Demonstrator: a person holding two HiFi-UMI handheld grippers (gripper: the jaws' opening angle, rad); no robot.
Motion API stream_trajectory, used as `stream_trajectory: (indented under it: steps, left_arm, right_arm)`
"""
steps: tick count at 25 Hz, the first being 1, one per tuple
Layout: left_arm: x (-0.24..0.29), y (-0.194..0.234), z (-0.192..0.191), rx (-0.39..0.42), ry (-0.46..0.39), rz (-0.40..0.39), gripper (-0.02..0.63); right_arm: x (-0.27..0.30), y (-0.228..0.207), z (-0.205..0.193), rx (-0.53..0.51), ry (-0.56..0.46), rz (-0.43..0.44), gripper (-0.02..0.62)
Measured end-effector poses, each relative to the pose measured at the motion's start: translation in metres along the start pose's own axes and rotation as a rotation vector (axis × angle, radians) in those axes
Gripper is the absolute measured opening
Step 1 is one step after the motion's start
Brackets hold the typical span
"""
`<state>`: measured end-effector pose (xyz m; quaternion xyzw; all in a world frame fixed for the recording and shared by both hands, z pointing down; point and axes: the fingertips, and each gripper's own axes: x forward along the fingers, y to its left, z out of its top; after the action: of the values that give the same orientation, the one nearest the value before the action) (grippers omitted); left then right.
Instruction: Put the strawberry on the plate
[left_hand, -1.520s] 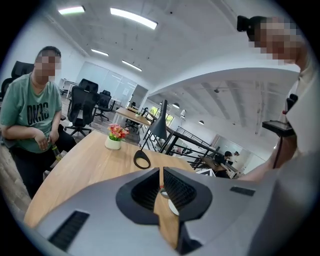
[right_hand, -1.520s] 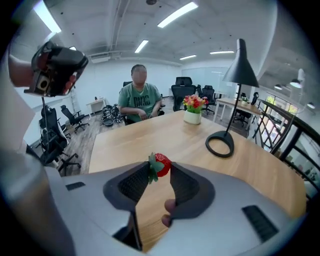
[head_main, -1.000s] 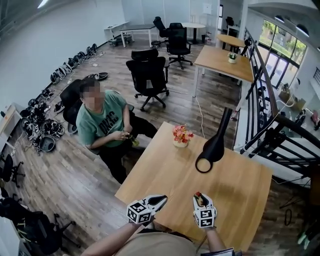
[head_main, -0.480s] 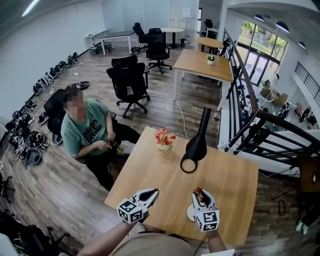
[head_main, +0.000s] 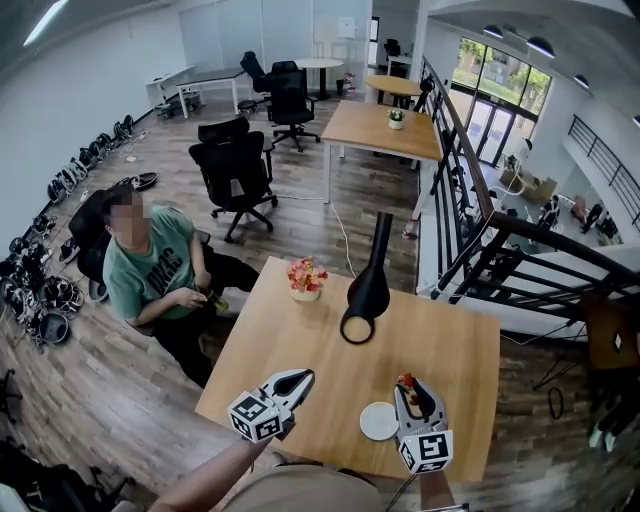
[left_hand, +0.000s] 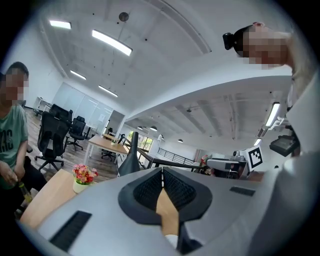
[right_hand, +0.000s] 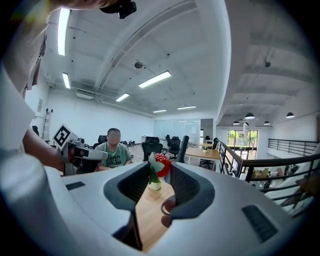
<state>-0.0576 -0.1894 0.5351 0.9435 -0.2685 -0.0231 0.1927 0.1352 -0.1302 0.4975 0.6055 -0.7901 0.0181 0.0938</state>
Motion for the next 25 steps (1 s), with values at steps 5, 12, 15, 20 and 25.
stream_trajectory:
  steps: [5, 12, 15, 20, 25]
  left_arm:
    - [0.016, -0.009, -0.015, -0.016, 0.028, -0.015, 0.005]
    - [0.028, -0.028, -0.032, -0.031, 0.06, -0.012, 0.005]
    - [0.033, -0.036, -0.041, -0.039, 0.066, 0.002, 0.005]
    - [0.041, -0.045, -0.054, -0.052, 0.073, 0.021, 0.005]
    - [0.047, -0.051, -0.068, -0.077, 0.088, 0.043, 0.005]
  right_arm:
    - [-0.017, -0.022, -0.006, -0.027, 0.003, -0.048, 0.138]
    - [-0.038, -0.046, -0.022, -0.005, 0.016, -0.072, 0.138]
    - [-0.044, -0.056, -0.03, 0.003, 0.013, -0.07, 0.138]
    - [-0.048, -0.063, -0.041, 0.014, 0.018, -0.046, 0.138]
    - [-0.052, -0.07, -0.05, 0.014, 0.036, -0.025, 0.138]
